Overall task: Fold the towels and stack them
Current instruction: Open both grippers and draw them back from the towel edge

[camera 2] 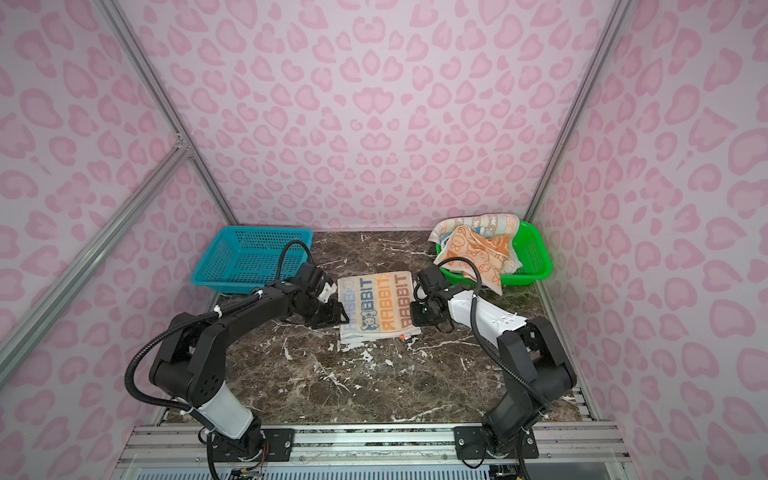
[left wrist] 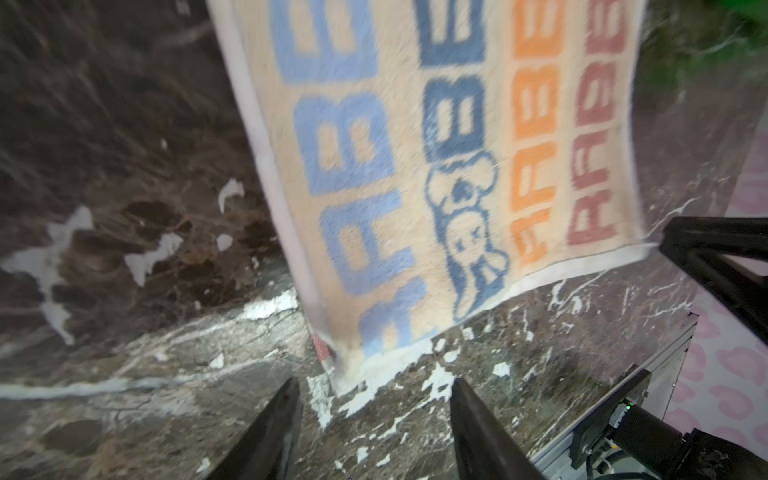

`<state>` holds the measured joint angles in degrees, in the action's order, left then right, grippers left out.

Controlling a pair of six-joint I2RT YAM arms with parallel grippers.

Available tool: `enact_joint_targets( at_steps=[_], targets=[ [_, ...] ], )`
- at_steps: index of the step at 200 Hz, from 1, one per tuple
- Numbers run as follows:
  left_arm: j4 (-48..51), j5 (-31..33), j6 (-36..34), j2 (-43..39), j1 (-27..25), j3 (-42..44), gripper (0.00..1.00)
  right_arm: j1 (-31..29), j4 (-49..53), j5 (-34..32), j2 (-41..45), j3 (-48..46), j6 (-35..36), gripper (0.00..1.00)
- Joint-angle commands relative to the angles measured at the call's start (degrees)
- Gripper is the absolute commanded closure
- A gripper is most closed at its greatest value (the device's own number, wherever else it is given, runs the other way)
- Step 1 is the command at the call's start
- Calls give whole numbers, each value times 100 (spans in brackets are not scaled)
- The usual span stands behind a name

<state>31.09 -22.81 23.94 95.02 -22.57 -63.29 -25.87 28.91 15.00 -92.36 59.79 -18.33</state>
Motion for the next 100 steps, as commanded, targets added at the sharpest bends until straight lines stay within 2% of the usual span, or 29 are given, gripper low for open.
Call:
enact_joint_targets(
  at_steps=[1,18,57,80,100],
  targets=[
    [-52,-19,68,-79,-24,-161,41,-44,-24,174,-111,84,83,77],
    [-282,-93,208,154,-86,-144,46,-99,-259,204,-325,69,-42,79],
    [-910,-56,616,762,-209,107,72,-178,-609,163,-766,-12,-405,86],
    [-909,-86,638,937,-217,214,87,-275,-574,75,-877,-109,-455,89],
    [-815,-116,557,817,-214,452,89,-383,-442,-37,-882,-221,-408,90]
  ],
)
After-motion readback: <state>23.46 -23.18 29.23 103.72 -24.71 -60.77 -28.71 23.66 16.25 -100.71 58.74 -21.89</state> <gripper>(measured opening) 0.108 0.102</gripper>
